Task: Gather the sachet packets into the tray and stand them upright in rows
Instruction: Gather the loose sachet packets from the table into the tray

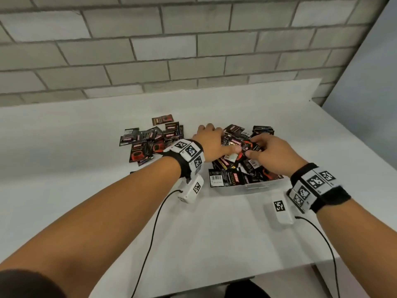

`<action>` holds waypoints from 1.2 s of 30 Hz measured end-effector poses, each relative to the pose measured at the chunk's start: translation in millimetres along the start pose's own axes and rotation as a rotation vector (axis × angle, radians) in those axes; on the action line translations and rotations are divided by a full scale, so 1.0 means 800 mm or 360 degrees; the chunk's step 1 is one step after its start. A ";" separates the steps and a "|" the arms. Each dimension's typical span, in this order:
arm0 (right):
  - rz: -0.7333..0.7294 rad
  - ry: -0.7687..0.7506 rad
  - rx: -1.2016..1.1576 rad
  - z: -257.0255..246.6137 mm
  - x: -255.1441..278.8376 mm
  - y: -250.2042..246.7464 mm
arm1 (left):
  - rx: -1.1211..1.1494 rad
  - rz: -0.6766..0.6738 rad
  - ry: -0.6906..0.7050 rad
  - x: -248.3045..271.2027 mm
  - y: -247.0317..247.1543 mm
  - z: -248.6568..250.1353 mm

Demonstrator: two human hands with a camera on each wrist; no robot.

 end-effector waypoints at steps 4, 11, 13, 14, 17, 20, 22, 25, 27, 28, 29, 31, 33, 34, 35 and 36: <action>0.0110 -0.0055 0.0199 -0.005 -0.012 0.003 | 0.0229 0.0108 0.0131 0.044 -0.034 -0.012; -0.0086 -0.0219 0.0414 -0.033 -0.043 0.015 | -0.0087 -0.0399 0.0762 0.111 0.021 0.006; -0.0160 -0.0159 0.0556 -0.029 -0.045 0.023 | -0.0217 -0.0320 0.0794 0.106 0.036 0.009; -0.0145 -0.0148 0.0589 -0.026 -0.044 0.025 | -0.0255 -0.0283 0.0795 0.104 0.038 0.010; -0.0121 -0.0205 0.0470 -0.014 -0.038 0.021 | -0.0221 -0.0282 0.0692 0.097 0.039 0.013; -0.0139 -0.0262 0.0290 -0.007 -0.033 0.016 | -0.0040 -0.0260 0.0679 0.100 0.038 0.009; -0.0114 -0.0222 0.0305 -0.006 -0.033 0.012 | 0.0134 -0.0151 0.0687 0.109 0.026 -0.005; 0.0018 -0.0247 0.0395 -0.018 -0.035 0.005 | 0.0238 0.0128 0.0546 0.124 0.001 -0.057; 0.0085 -0.0302 0.0391 -0.043 -0.036 0.003 | 0.0199 0.0145 0.0224 0.129 -0.009 -0.110; 0.0092 -0.0366 0.0383 -0.059 -0.037 0.004 | 0.0149 0.0094 0.0014 0.130 -0.010 -0.138; 0.0086 -0.0452 0.0385 -0.079 -0.039 0.006 | 0.0096 0.0021 -0.0181 0.132 -0.008 -0.163; -0.0007 -0.0615 0.0416 -0.119 -0.045 0.016 | 0.0031 -0.0152 -0.0440 0.136 0.006 -0.197; -0.0177 -0.0658 0.0495 -0.157 -0.057 0.031 | -0.0055 -0.0278 -0.0528 0.139 0.023 -0.209; -0.0268 -0.0642 0.0573 -0.175 -0.063 0.041 | -0.0106 -0.0290 -0.0541 0.140 0.031 -0.211; -0.0345 -0.0625 0.0668 -0.192 -0.071 0.052 | -0.0125 -0.0278 -0.0551 0.139 0.037 -0.212; -0.0402 -0.0616 0.0770 -0.207 -0.078 0.062 | -0.0112 -0.0265 -0.0566 0.139 0.040 -0.213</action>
Point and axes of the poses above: each hand's wrist, its own x-axis away from the middle knuckle, its own y-axis out of the palm, z = x × y, the point moved 1 cm from there along -x, towards the middle knuckle, and after that the axes turned 7 degrees about -z, right-handed, at the moved point
